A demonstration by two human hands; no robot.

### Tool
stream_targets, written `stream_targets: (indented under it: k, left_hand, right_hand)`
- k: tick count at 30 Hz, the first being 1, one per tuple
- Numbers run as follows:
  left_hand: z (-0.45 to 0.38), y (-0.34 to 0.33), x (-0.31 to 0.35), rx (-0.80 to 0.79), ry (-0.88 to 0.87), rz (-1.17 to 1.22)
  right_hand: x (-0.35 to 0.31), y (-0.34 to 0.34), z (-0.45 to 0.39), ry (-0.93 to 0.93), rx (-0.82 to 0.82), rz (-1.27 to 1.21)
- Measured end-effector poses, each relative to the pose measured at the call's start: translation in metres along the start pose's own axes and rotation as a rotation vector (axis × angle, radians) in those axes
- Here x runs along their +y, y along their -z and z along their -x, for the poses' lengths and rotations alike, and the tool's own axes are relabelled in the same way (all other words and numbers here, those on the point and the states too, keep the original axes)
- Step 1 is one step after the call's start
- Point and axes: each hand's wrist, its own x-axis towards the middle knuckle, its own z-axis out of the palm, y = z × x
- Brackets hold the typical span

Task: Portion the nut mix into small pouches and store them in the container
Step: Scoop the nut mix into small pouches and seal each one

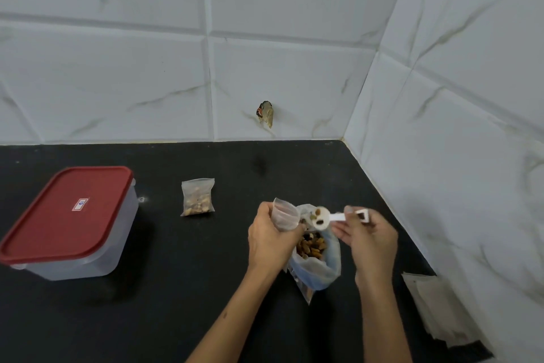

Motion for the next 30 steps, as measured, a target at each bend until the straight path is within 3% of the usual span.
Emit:
stream_targets:
  k: [2,5,9,14,23,30]
  left_hand:
    - [-0.001,0.001,-0.006,0.027,0.085,-0.031]
    - [-0.003,-0.001,-0.014,0.016,0.199,-0.065]
    - [-0.003,-0.008,-0.023,-0.048,0.325,-0.049]
    - [-0.003,-0.011,-0.032,-0.045,0.432,0.159]
    - [-0.004,-0.007,-0.03,-0.148,0.434,0.295]
    - [0.001,-0.008,-0.027,-0.156,0.446,0.412]
  right_hand:
    - [0.02,-0.001,-0.005,0.066,-0.016,0.321]
    - [0.039,-0.01,-0.005,0.149,-0.036,0.569]
    - [0.052,-0.021,-0.004,0.234,-0.049,0.689]
    - [0.049,-0.023,-0.011,0.219,-0.11,0.784]
    - [0.054,-0.025,-0.015,0.098,-0.041,0.697]
    - [0.054,-0.006,-0.032,-0.368,0.015,0.35]
